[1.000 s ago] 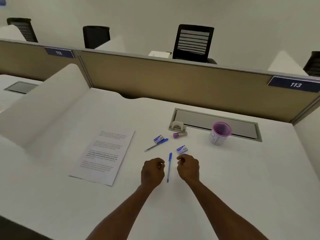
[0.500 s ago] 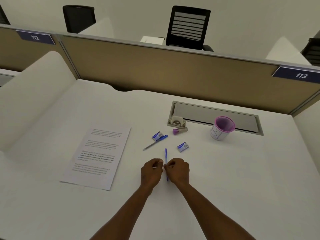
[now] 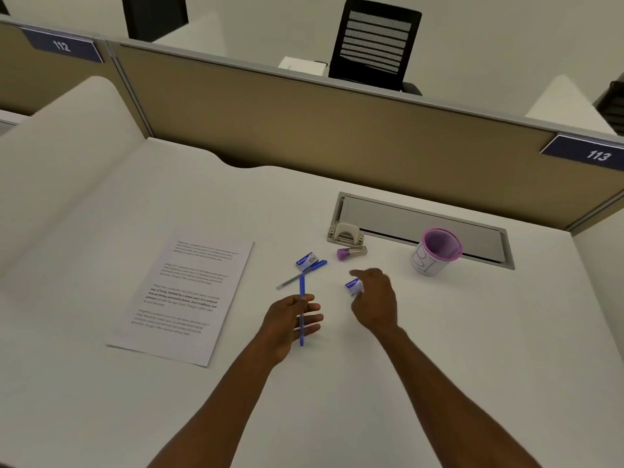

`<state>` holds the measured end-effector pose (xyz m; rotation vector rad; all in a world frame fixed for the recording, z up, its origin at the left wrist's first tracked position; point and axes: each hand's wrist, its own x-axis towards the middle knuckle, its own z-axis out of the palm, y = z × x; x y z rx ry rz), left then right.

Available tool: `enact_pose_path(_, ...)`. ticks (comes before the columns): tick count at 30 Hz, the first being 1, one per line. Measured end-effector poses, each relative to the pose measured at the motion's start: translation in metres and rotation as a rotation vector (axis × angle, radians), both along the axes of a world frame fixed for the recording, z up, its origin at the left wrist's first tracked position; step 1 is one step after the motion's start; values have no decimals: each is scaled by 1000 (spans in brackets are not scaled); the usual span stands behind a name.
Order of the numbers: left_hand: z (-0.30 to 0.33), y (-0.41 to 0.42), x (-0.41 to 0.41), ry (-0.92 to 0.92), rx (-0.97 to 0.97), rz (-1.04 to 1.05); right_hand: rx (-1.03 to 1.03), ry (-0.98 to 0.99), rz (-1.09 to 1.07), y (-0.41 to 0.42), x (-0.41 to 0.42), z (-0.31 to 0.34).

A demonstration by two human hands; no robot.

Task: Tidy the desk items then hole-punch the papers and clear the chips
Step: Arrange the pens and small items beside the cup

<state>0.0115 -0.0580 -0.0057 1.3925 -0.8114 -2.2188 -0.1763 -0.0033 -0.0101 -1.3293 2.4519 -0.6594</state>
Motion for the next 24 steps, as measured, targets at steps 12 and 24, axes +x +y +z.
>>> enact_pose_path(12, -7, 8, -9, -4, 2, 59, 114, -133, 23, -10, -20, -16)
enact_pose_path(24, -11, 17, -13, -62, -66, 80, -159, -657, -197, 27, 69, -7)
